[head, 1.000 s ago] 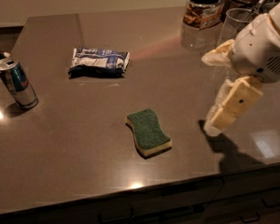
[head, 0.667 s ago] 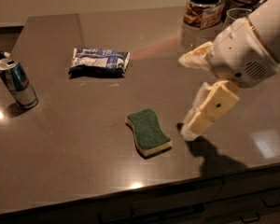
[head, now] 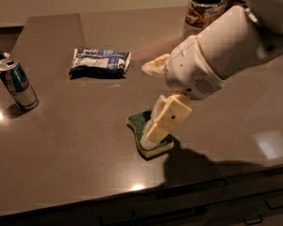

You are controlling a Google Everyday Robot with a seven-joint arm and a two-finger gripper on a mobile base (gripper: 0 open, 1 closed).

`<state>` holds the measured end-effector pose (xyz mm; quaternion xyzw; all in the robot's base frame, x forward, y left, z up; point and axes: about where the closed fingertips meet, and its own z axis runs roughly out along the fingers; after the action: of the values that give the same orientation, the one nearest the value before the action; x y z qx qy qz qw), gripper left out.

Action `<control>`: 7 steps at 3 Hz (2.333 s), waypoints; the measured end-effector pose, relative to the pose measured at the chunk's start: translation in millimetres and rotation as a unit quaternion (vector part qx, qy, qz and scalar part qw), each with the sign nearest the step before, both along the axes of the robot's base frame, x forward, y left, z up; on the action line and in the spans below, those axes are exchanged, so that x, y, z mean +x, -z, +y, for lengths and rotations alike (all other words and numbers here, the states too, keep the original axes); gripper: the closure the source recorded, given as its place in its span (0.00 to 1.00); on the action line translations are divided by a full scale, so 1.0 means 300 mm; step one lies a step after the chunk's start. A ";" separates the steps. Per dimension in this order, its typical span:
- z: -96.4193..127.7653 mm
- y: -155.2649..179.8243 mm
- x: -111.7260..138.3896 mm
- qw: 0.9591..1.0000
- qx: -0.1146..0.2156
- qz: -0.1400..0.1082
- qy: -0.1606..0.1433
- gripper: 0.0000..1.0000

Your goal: Move sponge near blue chip bag

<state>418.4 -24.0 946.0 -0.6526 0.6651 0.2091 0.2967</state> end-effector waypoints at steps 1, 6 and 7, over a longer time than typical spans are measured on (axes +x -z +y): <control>0.026 0.068 0.047 1.000 -0.010 -0.005 0.001 0.00; -0.090 0.366 0.050 0.996 -0.074 0.044 -0.004 0.08; -0.082 0.367 0.065 0.997 -0.074 0.038 -0.002 0.23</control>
Offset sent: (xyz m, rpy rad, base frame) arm 0.0467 -0.0160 -0.0834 -0.1351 0.0219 -0.0319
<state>437.8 -48.5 835.8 -0.6657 0.6883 0.1841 0.2217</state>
